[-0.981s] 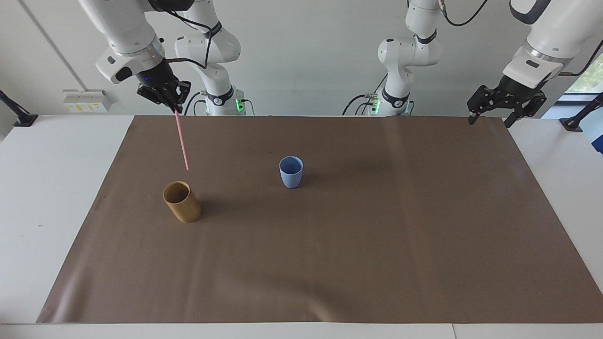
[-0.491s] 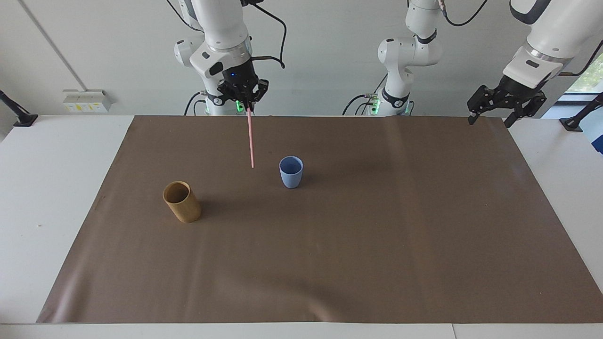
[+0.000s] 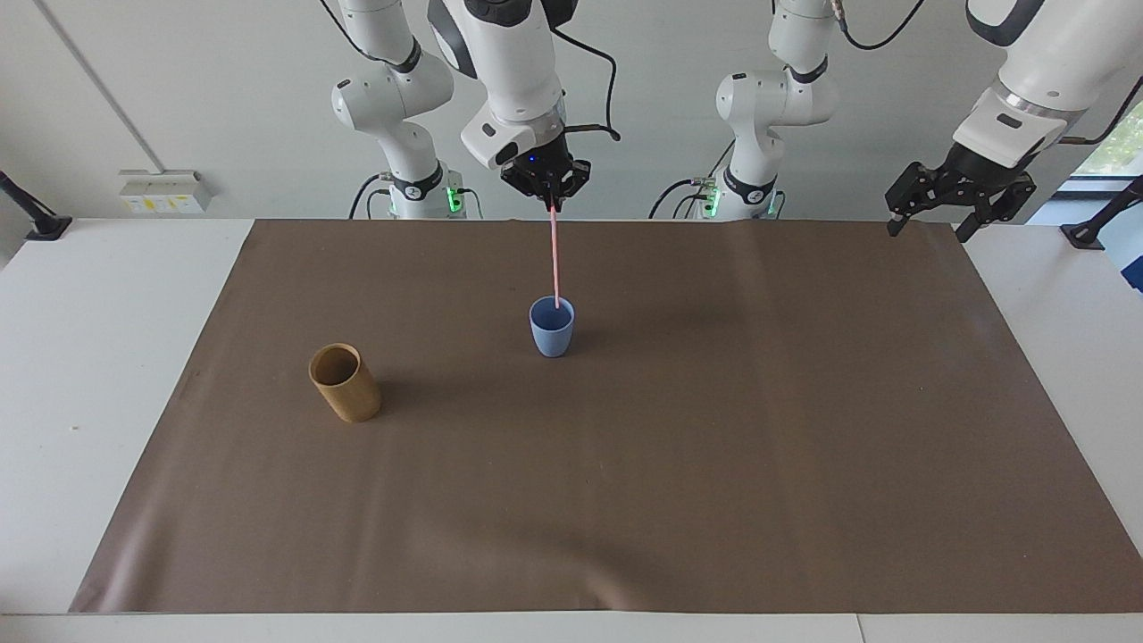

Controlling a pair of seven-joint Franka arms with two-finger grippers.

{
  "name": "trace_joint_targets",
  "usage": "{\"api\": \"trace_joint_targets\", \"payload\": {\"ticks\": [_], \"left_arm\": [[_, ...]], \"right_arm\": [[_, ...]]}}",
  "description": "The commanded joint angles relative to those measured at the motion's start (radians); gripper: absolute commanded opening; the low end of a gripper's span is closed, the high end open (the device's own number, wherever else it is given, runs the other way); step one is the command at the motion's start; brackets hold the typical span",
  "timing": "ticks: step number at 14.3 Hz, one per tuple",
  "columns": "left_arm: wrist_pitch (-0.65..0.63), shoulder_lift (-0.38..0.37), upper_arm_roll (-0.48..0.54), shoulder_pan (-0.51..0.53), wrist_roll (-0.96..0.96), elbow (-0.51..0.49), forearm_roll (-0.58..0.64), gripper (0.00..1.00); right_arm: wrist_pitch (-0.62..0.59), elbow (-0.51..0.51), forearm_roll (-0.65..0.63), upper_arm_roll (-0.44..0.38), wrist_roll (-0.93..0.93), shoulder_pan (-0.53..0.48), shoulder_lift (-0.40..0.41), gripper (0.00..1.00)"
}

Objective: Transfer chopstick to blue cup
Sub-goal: 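Carry the pink stick with the right gripper over the white-blue cup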

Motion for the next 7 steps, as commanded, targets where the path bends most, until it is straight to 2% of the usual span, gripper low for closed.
{"api": "trace_joint_targets", "payload": {"ticks": [1, 7], "left_arm": [[-0.006, -0.025, -0.01, 0.013, 0.001, -0.024, 0.017, 1.0], [-0.006, -0.023, -0.01, 0.013, 0.001, -0.024, 0.017, 1.0]], "right_arm": [[0.052, -0.068, 0.025, -0.006, 0.019, 0.014, -0.005, 0.0], [0.088, -0.14, 0.025, -0.006, 0.014, 0.011, -0.005, 0.0]]}}
